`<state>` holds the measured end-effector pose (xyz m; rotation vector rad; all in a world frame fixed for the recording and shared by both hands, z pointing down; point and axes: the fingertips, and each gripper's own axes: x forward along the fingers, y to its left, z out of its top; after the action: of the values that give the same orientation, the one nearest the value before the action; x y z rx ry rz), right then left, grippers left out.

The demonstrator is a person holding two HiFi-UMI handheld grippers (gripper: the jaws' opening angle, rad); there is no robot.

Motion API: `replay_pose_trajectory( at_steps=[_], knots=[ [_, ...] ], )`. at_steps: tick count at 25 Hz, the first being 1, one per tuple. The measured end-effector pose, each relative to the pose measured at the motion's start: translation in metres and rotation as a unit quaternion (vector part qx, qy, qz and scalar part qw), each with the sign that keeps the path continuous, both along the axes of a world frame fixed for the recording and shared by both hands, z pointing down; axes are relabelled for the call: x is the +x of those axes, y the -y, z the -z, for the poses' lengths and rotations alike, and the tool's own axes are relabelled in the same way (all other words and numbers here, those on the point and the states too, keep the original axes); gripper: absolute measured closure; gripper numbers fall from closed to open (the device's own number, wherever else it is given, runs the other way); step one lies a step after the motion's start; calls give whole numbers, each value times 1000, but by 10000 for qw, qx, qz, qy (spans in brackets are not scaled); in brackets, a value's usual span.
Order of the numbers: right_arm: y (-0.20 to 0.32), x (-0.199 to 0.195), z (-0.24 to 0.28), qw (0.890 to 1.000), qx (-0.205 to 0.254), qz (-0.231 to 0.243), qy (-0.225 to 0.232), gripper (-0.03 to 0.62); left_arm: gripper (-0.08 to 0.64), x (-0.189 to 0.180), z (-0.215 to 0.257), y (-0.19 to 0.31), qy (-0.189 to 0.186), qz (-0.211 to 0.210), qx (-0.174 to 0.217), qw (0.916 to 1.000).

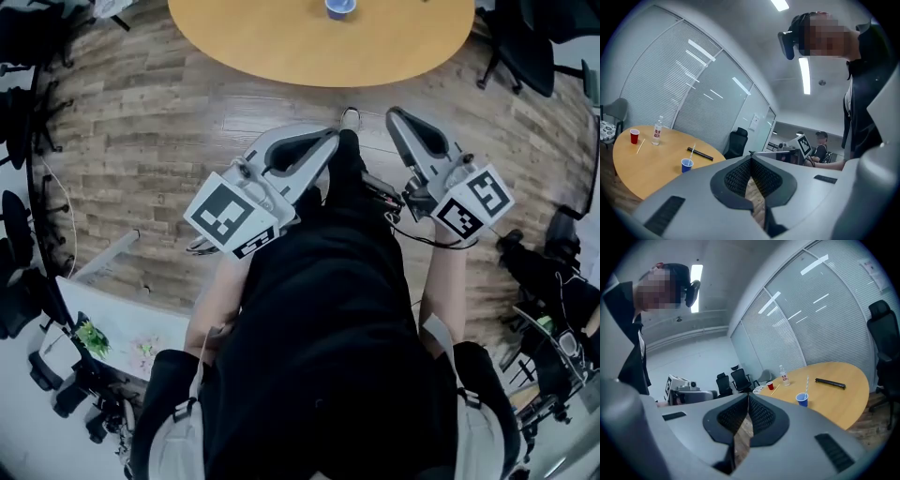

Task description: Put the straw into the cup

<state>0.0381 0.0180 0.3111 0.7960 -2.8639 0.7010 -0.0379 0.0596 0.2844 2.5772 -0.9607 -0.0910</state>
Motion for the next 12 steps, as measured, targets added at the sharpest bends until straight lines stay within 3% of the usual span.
replay_pose_trajectory(
  at_steps=[5,12],
  knots=[
    [-39,19,14,9998,161,-63,20,572,549,12,6,-21,28,-148,77,9999],
    [-51,47,30,9994,277,-63,204,572,549,28,14,-29,42,-149,133,9998]
  ],
)
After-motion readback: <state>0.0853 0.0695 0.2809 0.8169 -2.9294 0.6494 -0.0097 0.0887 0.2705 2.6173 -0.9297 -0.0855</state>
